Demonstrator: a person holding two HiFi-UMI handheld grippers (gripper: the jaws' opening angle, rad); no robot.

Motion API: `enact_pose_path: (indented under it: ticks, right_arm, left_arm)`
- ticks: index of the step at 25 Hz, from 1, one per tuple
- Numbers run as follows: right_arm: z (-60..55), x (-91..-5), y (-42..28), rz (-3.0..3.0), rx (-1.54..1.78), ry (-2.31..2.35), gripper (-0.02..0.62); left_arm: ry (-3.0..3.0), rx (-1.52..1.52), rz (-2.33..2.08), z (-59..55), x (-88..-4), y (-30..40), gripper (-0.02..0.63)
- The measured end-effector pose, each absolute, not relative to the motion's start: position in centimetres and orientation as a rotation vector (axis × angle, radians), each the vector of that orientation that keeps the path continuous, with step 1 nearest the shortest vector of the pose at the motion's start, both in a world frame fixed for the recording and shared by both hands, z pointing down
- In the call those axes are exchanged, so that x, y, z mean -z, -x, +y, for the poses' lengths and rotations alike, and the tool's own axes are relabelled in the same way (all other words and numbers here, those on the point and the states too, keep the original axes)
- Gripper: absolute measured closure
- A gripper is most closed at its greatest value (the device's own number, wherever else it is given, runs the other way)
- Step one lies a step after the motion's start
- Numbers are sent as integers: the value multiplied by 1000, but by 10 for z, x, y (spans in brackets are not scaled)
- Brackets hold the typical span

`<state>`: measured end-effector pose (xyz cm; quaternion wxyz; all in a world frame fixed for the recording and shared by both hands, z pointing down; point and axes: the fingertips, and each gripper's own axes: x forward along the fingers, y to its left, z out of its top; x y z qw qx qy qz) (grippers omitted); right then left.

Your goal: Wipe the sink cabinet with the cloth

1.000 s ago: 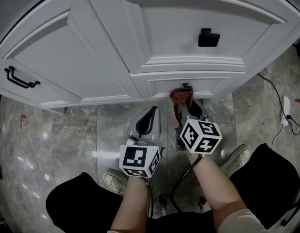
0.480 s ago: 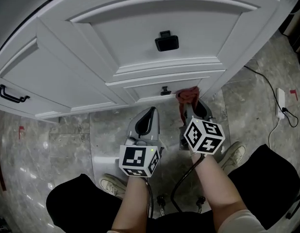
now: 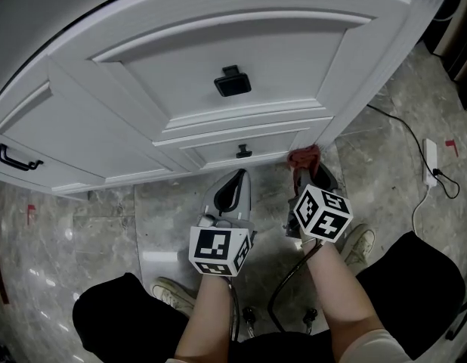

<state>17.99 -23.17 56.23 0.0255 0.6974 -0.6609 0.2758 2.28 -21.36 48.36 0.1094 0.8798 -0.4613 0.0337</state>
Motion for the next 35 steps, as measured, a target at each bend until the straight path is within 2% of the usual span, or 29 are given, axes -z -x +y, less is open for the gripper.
enact_pose_path:
  ticks: [5,10,20,25,35]
  right_arm:
    - [-223,-559,-199,-1990,-884,-2237,512]
    - [-212,-531,-183,-2082,-828,-2220,512]
    - [-140,-393,-128,-2359,-228,-2067,511]
    - [-88,-351,-120,-2407,-105,-2058,511]
    - [13,-329,-115,-2420,3,-2044,511]
  left_arm:
    - [-2589,-76,-1368,-211,-476,-22,606]
    - [-2590,-3,-1374,-199,-458,-20,606]
    - [-2649,263,-1485,-138,-347,9,606]
    - [-2663,327,-1552,-92,-312,22,606]
    - [-2701,345,-1585,16,-291,26,606]
